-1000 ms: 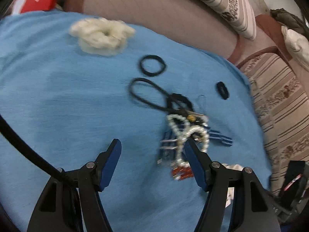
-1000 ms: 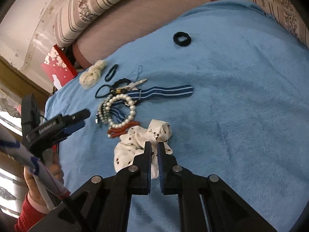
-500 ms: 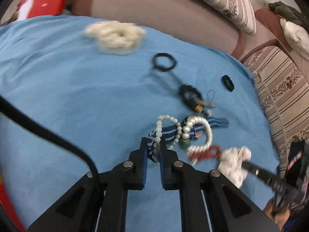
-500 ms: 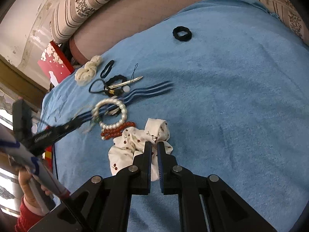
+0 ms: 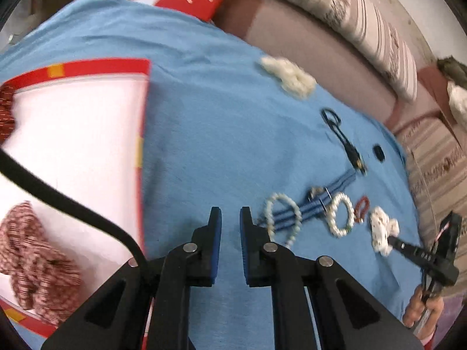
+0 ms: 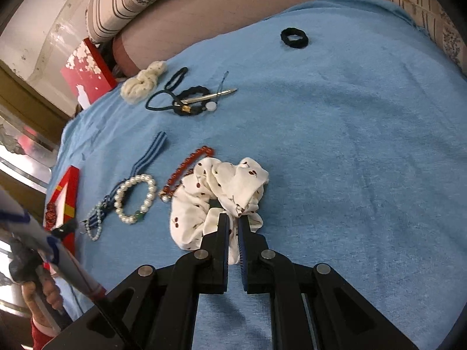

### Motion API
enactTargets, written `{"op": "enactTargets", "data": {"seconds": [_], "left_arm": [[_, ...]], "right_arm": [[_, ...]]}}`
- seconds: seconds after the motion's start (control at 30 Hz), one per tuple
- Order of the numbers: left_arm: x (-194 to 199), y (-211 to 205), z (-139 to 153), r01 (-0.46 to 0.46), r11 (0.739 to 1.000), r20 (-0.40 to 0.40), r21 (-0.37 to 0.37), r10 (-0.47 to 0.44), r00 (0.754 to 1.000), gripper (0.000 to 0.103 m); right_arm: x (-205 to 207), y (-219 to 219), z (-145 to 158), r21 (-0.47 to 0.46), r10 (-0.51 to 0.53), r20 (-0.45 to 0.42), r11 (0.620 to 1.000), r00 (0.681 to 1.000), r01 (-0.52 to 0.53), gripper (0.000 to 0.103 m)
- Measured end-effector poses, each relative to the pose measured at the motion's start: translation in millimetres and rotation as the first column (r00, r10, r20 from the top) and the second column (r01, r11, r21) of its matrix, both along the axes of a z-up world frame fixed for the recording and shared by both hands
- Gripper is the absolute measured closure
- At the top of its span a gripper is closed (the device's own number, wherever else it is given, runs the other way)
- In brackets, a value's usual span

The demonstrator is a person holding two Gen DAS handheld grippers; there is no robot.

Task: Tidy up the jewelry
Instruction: 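Grasp the pearl bracelet with the left tool while right tool holds scrunchie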

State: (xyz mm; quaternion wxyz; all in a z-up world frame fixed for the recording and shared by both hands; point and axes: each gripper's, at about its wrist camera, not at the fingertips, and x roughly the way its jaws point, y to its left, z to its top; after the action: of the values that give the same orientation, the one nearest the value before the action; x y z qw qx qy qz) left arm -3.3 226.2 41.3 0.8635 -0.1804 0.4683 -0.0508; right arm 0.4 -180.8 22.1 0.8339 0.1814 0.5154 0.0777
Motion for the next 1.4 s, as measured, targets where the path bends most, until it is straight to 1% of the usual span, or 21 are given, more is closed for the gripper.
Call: {"op": "enactTargets", "data": {"seconds": [0.07,0.13,0.2,0.27,0.3,0.33,0.4,0.5,0.6,0.67,0.73,0.8,0.97,1.0,1.03,1.07,1.1,1.13,1.17,1.23,1.4], "left_arm": [[1,-2,3,0.019,1.000,0.018,-0.012,-0.018,1.000,0.090],[4,-11,5,0.061,0.998,0.024,-0.013,-0.061,0.998,0.082],[7,-27,9,0.116,0.993,0.036,0.010,-0.116,0.993,0.072],[8,-49,14,0.185,0.982,0.050,0.044,-0.188,0.981,0.066],[8,-59,16,0.218,0.974,0.055,0.056,-0.221,0.974,0.064],[6,-67,17,0.246,0.967,0.059,0.063,-0.250,0.967,0.063],[7,-88,15,0.309,0.949,0.049,0.059,-0.312,0.949,0.062],[11,-121,3,0.373,0.928,0.007,0.018,-0.373,0.928,0.062],[13,-145,-8,0.386,0.922,-0.017,0.026,-0.386,0.922,0.062],[18,-156,-15,0.369,0.929,-0.045,0.034,-0.368,0.929,0.062],[23,-160,-21,0.343,0.939,-0.062,0.018,-0.341,0.938,0.060],[25,-162,-21,0.332,0.943,-0.053,0.012,-0.331,0.942,0.052],[31,-167,-22,0.294,0.956,-0.050,-0.014,-0.295,0.954,0.049],[33,-167,-22,0.282,0.959,-0.052,-0.022,-0.283,0.958,0.052],[35,-167,-22,0.271,0.962,-0.053,-0.029,-0.272,0.961,0.059],[36,-166,-23,0.261,0.965,-0.063,-0.029,-0.262,0.963,0.087],[39,-165,-25,0.260,0.965,-0.084,-0.038,-0.263,0.961,0.094],[40,-163,-28,0.255,0.964,-0.097,-0.070,-0.261,0.960,0.094],[40,-162,-27,0.248,0.965,-0.094,-0.079,-0.255,0.962,0.094],[35,-159,-23,0.246,0.967,-0.083,-0.062,-0.251,0.964,0.094],[20,-148,-8,0.247,0.967,-0.050,-0.063,-0.250,0.967,0.094]], "right_arm": [[2,0,-2,-0.007,-0.006,-0.005,1.000,1.000,0.006,0.095],[5,0,-5,-0.006,-0.011,-0.013,1.000,1.000,0.011,0.095],[8,1,-7,-0.001,-0.010,-0.021,1.000,1.000,0.010,0.095],[11,2,-8,-0.004,-0.011,-0.025,1.000,1.000,0.011,0.089],[11,2,-9,-0.004,-0.012,-0.024,1.000,1.000,0.012,0.082],[12,2,-9,-0.002,-0.012,-0.022,1.000,1.000,0.012,0.076],[13,3,-9,-0.013,-0.010,-0.019,1.000,1.000,0.010,0.073],[13,4,-9,-0.027,-0.004,-0.013,1.000,1.000,0.004,0.071],[13,3,-9,-0.027,-0.002,-0.010,1.000,1.000,0.002,0.071],[13,3,-10,-0.026,-0.003,-0.007,1.000,1.000,0.003,0.071],[14,2,-10,-0.025,-0.005,-0.001,1.000,1.000,0.005,0.071],[16,3,-11,-0.026,-0.009,0.002,1.000,1.000,0.009,0.071],[22,6,-12,-0.048,-0.015,0.026,0.999,1.000,0.016,0.069],[23,8,-12,-0.060,-0.013,0.031,0.998,0.999,0.015,0.069],[23,9,-12,-0.070,-0.010,0.034,0.997,0.999,0.013,0.069],[23,12,-11,-0.089,-0.006,0.038,0.996,0.999,0.009,0.070],[23,13,-11,-0.105,-0.005,0.042,0.994,0.999,0.009,0.075],[23,13,-10,-0.120,-0.002,0.043,0.993,0.999,0.007,0.083],[23,14,-10,-0.126,0.000,0.043,0.992,0.999,0.005,0.085],[21,11,-9,-0.111,-0.005,0.044,0.994,0.999,0.010,0.092],[11,11,4,-0.082,-0.015,0.078,0.996,0.997,0.022,0.093]]}}
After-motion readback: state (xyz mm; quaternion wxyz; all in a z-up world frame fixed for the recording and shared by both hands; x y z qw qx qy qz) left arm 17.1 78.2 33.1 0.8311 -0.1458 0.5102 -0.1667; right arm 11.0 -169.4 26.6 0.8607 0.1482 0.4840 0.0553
